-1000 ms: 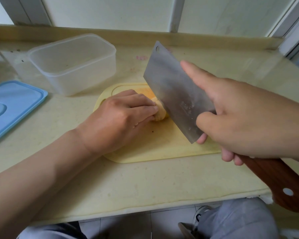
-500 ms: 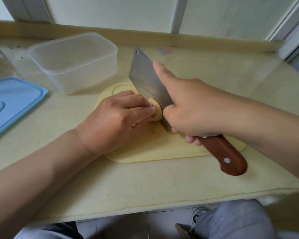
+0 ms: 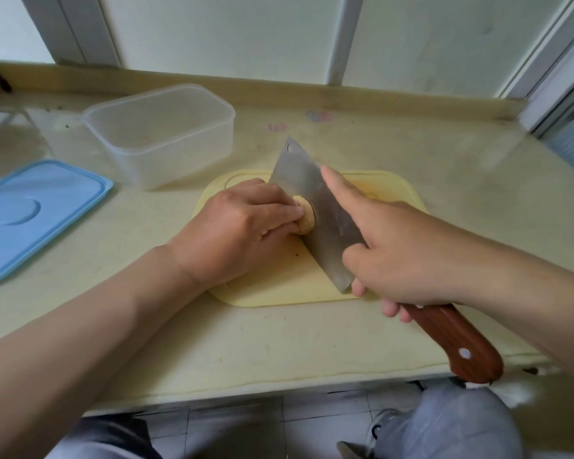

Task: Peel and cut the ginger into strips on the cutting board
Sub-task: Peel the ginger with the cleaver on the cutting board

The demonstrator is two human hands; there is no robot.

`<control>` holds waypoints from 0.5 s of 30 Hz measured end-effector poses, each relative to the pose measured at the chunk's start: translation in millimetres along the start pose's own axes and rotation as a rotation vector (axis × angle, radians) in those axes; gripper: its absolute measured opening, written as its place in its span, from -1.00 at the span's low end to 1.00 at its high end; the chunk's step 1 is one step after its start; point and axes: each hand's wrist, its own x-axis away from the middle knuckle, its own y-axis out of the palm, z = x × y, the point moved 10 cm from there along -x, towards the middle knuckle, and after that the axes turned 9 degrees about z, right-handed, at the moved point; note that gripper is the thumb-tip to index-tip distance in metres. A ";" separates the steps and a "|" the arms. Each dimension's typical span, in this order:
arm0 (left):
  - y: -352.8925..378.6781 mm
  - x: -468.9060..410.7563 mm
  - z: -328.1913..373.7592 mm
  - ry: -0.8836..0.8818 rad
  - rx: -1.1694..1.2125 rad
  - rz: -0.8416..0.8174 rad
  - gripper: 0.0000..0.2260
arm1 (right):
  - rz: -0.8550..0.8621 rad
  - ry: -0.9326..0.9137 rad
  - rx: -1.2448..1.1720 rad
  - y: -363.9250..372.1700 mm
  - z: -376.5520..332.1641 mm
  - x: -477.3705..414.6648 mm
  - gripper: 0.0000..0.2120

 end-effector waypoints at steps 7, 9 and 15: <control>3.4 2.7 2.0 0.043 0.009 -0.013 -0.89 | 0.160 -0.038 -0.149 -14.3 1.1 -16.3 -0.10; 3.3 2.9 2.3 0.046 0.006 -0.015 -0.89 | 0.214 -0.050 -0.171 -26.8 0.1 -15.0 -0.10; 6.8 0.0 3.8 0.063 0.024 -0.027 -0.92 | 0.303 -0.081 -0.188 -55.5 -4.4 -6.7 -0.09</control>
